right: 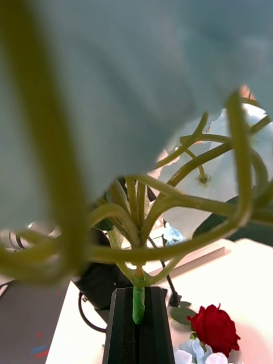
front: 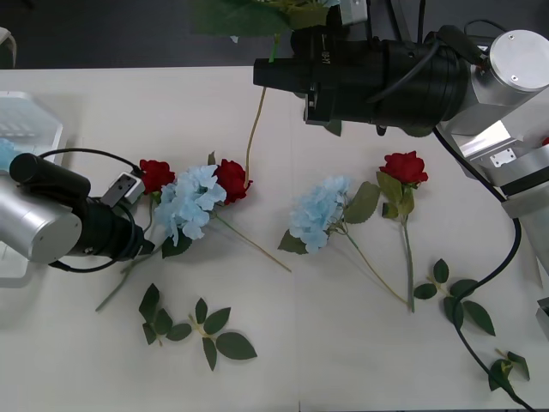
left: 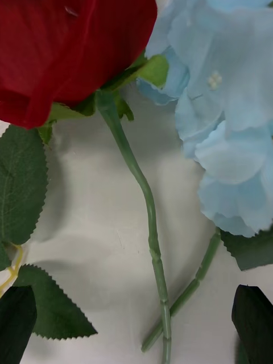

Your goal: Place the red flowers into the right box and the blue flowers into the left box. If a person shows an open palm, hand one flower to the person first, then continue sorting.

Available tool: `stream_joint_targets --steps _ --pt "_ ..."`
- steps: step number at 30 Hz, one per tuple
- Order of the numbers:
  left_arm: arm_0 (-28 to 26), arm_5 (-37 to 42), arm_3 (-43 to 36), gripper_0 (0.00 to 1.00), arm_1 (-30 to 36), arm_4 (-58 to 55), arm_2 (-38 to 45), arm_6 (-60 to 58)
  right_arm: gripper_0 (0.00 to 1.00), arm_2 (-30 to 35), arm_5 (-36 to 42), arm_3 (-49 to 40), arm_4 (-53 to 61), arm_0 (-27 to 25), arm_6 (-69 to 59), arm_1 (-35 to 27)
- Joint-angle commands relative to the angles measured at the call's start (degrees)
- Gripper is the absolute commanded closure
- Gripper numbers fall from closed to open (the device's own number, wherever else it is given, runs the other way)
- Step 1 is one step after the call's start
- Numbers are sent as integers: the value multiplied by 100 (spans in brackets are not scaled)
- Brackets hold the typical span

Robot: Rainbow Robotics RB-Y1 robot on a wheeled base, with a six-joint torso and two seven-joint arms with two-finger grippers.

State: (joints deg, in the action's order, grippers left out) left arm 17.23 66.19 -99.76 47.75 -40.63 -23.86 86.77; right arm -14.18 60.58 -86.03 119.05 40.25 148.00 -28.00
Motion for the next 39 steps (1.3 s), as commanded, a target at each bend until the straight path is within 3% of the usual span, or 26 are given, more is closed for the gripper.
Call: stream_joint_targets --steps 1,8,12,17,23,27,31,36,39 --pt "272 -80 220 0 -345 213 22 -134 100 -41 -28 -230 4 62 97 84" --pt "272 -115 229 0 -416 266 31 -116 100 -59 -37 -230 4 62 97 75" --pt "193 -124 -466 0 -55 -296 127 -143 100 -85 -37 -230 4 62 97 75" --pt "-607 -53 -1740 0 586 -1536 1103 -99 100 -85 -37 -230 4 62 97 75" --pt "-1459 -62 -2716 0 885 -2590 1929 77 100 -77 -37 -230 -5 62 97 75" --pt "-1644 -431 -3050 0 674 -3144 2026 385 100 -85 -37 -230 -5 62 106 75" --pt "-1424 -1337 -3067 0 173 -3759 1604 877 100 -85 -37 -230 4 62 106 84" --pt "-1257 -2242 -3014 0 -293 -3689 1138 1466 100 -85 -37 -230 -5 62 115 75" --pt "-1152 -2383 -2847 0 -565 -3715 1094 1703 100 -85 -37 -230 4 62 106 84"
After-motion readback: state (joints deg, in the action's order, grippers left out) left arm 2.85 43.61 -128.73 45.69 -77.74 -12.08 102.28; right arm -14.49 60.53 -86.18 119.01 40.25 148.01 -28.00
